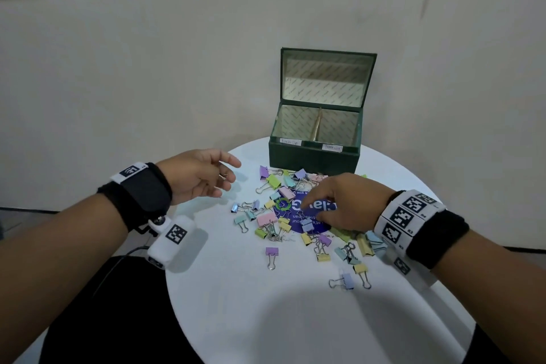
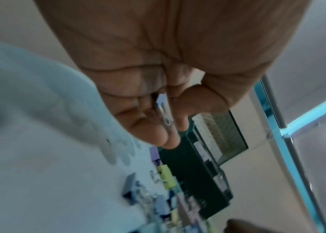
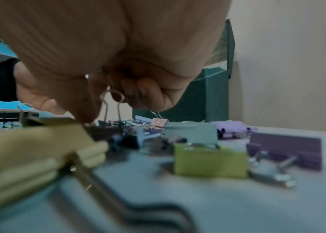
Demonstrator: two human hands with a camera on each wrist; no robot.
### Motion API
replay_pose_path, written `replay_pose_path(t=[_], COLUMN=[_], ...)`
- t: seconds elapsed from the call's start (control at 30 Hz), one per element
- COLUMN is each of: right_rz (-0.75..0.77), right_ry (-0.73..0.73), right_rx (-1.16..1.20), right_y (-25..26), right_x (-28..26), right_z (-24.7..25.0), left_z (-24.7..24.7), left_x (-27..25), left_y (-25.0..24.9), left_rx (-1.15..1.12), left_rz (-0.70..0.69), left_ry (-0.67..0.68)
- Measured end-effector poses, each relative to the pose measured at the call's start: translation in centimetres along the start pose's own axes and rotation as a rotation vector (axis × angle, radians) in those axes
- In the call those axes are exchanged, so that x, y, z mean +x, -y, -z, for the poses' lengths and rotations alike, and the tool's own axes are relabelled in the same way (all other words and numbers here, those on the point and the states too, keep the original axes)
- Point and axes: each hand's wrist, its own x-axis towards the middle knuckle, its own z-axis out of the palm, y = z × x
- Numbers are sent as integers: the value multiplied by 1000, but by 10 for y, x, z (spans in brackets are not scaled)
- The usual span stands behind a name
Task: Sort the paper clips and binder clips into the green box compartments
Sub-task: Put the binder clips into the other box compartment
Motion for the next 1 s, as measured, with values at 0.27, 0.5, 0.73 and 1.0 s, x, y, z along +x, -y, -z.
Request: replay_pose_path(t=[0.27,0.5,0.73,1.0], right_rz=[-4,-59,-108,-290], right_ry=[15,-109,-322,-524], right_rx=[-64,87,119,223], right_y=[1,1,4,26], right_x=[4,3,31,79], right_z=[-4,0,27,63], left_z=[-25,-23,-39,-76], left_x=[-1,7,45,82], left_y=[4,-7,-69,-102], left_rx=[1349,1255,728,391], left_rz=[-91,-100,-252,-198], left_ry=[-29,-10,-170,-136])
